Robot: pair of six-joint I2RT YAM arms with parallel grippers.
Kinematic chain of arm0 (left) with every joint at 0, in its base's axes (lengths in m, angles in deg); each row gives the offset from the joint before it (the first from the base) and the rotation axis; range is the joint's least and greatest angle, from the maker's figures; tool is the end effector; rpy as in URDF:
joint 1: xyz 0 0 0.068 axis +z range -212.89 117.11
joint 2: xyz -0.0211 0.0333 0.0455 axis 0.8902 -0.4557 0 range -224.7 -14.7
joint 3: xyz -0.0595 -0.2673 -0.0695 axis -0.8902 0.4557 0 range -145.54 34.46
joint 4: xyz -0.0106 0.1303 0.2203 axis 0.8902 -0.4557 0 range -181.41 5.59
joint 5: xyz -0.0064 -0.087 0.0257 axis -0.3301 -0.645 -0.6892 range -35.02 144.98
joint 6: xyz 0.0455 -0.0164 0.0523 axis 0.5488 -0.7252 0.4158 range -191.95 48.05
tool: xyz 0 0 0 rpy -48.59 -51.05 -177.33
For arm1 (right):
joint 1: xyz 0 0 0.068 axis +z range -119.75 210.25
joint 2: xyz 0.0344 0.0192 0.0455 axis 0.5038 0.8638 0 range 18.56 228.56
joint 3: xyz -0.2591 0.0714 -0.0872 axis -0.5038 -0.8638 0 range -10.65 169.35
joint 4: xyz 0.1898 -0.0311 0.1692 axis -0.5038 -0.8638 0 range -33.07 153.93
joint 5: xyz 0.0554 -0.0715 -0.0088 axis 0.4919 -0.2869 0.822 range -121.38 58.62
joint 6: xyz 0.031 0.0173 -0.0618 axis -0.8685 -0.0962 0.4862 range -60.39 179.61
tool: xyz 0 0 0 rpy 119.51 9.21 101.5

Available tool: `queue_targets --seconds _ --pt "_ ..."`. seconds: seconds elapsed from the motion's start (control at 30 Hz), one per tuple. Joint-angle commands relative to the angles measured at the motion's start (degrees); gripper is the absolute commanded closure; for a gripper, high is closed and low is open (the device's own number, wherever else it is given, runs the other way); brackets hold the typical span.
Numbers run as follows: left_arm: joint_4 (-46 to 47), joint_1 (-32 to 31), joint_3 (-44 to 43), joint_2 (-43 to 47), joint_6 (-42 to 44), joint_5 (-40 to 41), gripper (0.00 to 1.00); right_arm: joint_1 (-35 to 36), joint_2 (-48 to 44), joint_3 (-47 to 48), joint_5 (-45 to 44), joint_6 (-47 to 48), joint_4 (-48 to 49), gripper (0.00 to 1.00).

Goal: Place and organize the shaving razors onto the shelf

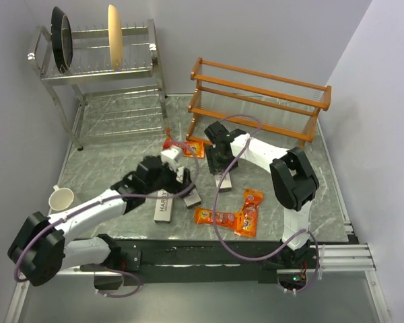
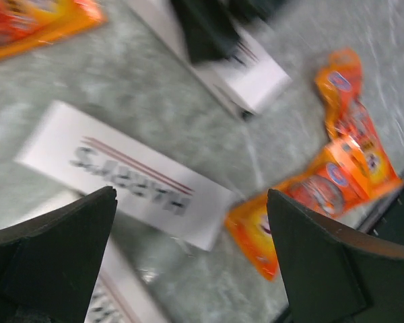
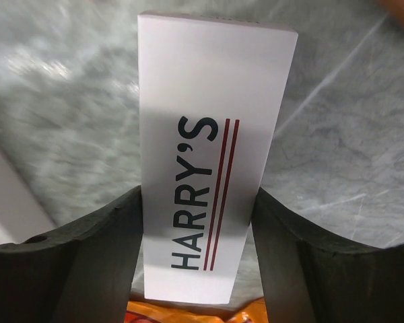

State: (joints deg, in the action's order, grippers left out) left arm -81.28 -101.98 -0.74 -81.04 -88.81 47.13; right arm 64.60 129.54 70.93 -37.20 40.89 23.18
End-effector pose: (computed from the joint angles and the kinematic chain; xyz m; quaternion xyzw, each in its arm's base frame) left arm 0.1988 -0.1718 0.2300 0.1995 0.8324 -0.2928 0.4262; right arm 0.3345 0.2214 0.1797 -0.1251 0.9758 0.0322 0.1764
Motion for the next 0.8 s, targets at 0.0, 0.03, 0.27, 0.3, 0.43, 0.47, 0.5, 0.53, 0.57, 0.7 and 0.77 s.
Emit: queue_targets --seconds 0.0,0.03,0.27,0.3,0.43,0.47,0.5,0.53,0.57,0.7,0.77 --pt "6.87 -9.75 1.8 -0.54 -3.0 10.2 0.0 -0.77 1.78 5.07 0.81 -3.94 0.32 0.39" --pt "7.75 -10.56 1.72 -0.97 -3.17 11.36 0.01 -0.77 2.66 5.6 0.73 -4.65 0.5 0.36" --pt "14.96 -16.27 0.05 -7.04 -2.39 19.19 0.0 -0.95 -1.19 2.89 -0.14 -6.24 0.15 0.0" --pt "15.4 -17.15 -0.39 -7.65 -2.39 19.89 0.01 -1.3 -4.51 1.75 -1.11 -5.98 0.06 0.0" --pt "12.96 -18.39 -4.08 -12.47 -5.01 22.97 0.04 -6.03 -15.59 -2.47 -3.93 -4.57 -0.47 0.0" --pt "12.43 -18.82 -6.09 -13.45 -5.72 24.02 0.05 -7.53 -17.79 -3.61 -4.1 -3.35 -0.73 0.0" --pt "11.99 -19.0 -7.06 -14.5 -6.86 24.38 0.05 -10.15 -21.9 -5.8 -4.11 -2.56 -0.82 0.0" --pt "11.89 -19.27 -7.86 -16.34 -7.22 24.82 0.05 -11.66 -23.69 -6.69 -3.5 -1.77 -1.08 0.0" --pt "11.28 -20.05 -9.78 -17.4 -7.48 25.26 0.06 -12.8 -25.44 -7.74 -1.66 0.07 -1.17 0.0" --pt "10.75 -21.11 -13.48 -21.97 -8.97 26.4 0.07 -14.83 -37.81 -13.1 -1.65 3.07 0.75 0.0" --pt "8.83 -21.11 -16.55 -25.92 -10.46 27.54 0.09 -15.88 -41.35 -14.25 -1.73 3.86 1.37 0.0"
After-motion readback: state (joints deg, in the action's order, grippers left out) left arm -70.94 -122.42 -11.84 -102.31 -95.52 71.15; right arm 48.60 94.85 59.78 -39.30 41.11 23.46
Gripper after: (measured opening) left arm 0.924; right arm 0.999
